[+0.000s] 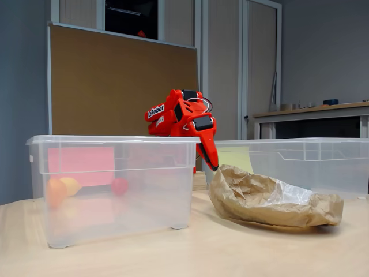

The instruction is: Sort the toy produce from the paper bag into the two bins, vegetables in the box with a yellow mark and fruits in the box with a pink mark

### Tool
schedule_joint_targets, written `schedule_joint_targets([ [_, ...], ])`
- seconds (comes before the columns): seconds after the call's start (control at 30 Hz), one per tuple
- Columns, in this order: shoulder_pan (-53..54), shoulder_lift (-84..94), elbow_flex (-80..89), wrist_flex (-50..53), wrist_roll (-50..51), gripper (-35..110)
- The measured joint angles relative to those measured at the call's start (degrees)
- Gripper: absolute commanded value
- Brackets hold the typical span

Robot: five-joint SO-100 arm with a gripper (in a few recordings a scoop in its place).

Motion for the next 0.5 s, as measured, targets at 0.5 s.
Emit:
schedule_joint_targets([
  [0.5,-1.05,0.09,0.00,0.09,0.00,0],
])
